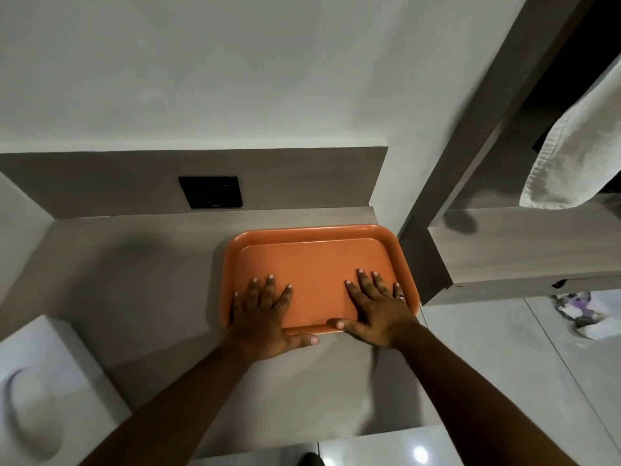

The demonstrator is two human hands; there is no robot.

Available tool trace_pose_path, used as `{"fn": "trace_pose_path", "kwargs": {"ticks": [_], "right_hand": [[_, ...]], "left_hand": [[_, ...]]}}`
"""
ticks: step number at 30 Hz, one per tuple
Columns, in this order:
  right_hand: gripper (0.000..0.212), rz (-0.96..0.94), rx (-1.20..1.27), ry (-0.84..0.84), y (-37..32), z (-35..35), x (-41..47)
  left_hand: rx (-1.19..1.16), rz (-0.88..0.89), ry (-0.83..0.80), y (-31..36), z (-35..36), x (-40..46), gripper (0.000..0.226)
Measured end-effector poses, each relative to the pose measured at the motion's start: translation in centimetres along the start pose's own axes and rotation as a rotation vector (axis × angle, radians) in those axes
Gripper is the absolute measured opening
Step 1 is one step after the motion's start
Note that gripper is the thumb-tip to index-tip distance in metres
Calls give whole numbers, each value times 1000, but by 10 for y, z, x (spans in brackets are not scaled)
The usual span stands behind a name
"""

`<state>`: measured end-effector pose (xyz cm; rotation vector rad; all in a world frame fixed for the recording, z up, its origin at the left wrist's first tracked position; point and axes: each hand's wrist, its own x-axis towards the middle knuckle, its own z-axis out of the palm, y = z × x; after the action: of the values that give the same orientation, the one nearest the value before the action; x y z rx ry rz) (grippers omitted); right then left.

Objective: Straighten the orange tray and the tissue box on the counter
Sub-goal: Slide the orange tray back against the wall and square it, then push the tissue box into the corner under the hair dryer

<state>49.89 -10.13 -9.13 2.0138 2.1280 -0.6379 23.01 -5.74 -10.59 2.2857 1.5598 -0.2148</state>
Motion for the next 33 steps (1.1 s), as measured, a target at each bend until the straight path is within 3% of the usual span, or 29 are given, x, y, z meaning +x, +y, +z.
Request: {"fn": "trace_pose_path", "kwargs": {"ticks": [4, 8, 10, 14, 17, 20, 25, 33], "right_hand": [[111, -4, 74, -15, -13, -12, -5], [111, -128, 208, 104, -72, -36, 9], [111, -236, 246, 128, -117, -49, 23], [99, -465, 250, 101, -228, -56, 53], [79, -597, 217, 29, -314, -40, 73], [77, -694, 200, -78, -383, -20, 82], [84, -773, 92, -180, -447, 4, 94], [91, -802, 94, -168, -455, 9, 117]], "left_hand": [[-55, 88, 27, -6, -11, -9, 128], [-122, 178, 297, -37, -23, -51, 110], [-144, 85, 375, -62, -24, -81, 103], [-167, -285, 367, -110, -23, -151, 111], [-213, -509, 410, -130, -17, -197, 120], [-205, -636, 408, -134, -8, -222, 118], [-209, -659, 371, -134, 5, -230, 114], [-143, -584, 486, -139, 6, -227, 104]]}}
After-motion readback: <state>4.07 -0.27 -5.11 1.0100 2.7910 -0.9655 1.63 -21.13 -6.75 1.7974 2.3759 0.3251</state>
